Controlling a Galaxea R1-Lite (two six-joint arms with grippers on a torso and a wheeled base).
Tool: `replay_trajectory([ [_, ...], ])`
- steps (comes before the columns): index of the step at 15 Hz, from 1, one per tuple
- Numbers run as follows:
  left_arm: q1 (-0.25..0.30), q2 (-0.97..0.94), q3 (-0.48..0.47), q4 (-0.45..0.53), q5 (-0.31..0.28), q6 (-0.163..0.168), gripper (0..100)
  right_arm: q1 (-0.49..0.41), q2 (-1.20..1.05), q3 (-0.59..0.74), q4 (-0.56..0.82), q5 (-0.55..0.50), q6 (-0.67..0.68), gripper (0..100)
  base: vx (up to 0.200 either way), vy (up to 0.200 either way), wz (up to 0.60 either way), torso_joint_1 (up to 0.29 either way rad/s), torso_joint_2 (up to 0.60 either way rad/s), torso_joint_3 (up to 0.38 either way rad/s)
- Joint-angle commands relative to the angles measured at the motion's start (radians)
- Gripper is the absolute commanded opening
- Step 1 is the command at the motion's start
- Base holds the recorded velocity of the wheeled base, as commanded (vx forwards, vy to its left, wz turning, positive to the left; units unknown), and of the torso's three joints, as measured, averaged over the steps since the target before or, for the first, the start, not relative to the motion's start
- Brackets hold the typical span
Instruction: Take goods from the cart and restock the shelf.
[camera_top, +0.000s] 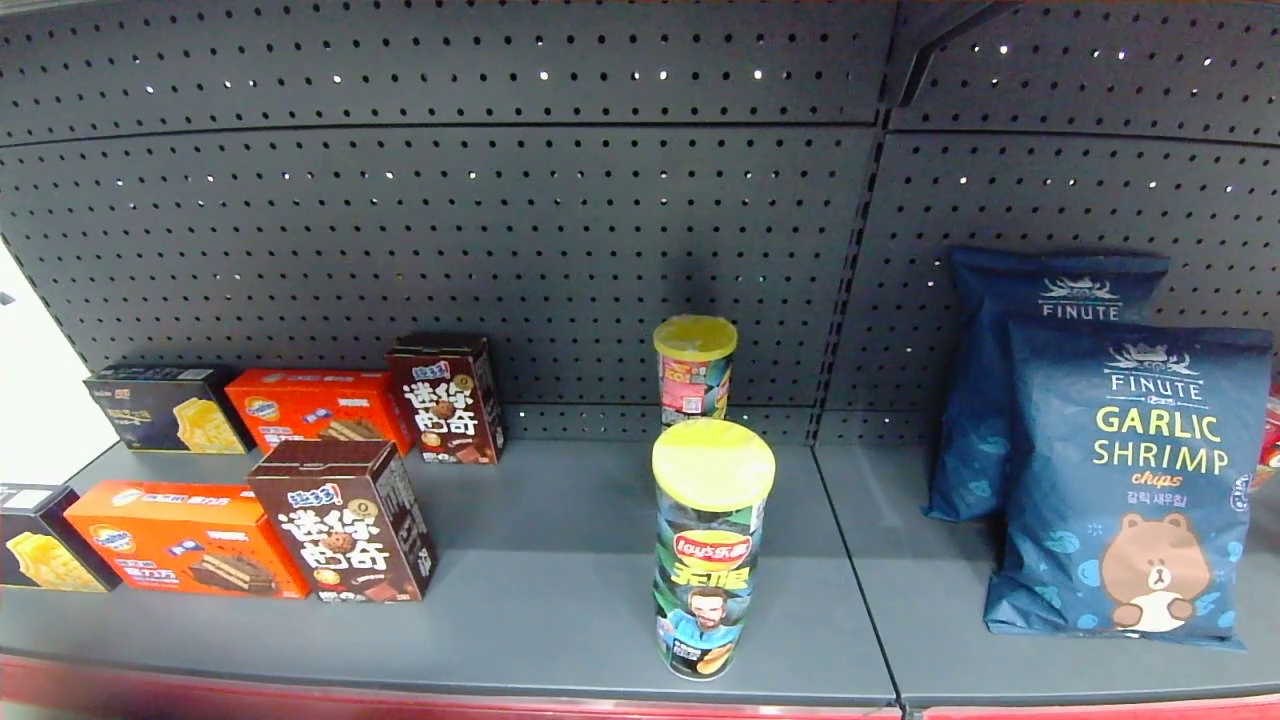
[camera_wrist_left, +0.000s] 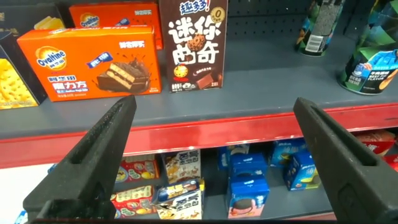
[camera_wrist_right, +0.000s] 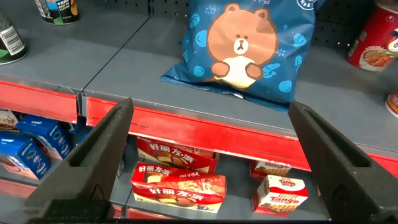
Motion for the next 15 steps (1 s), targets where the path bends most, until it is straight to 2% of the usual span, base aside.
replay_trajectory([
  [1, 0.002, 0.001, 0.000, -0.001, 0.000, -0.002, 100, 0.000, 0.002, 0.000, -0.002, 0.000, -0.002, 100, 0.000, 0.000, 0.00, 0.000, 0.00, 0.000],
  [15, 0.000, 0.001, 0.000, -0.001, -0.003, 0.006, 100, 0.000, 0.002, -0.002, 0.003, 0.008, -0.003, 100, 0.000, 0.000, 0.00, 0.000, 0.00, 0.000],
])
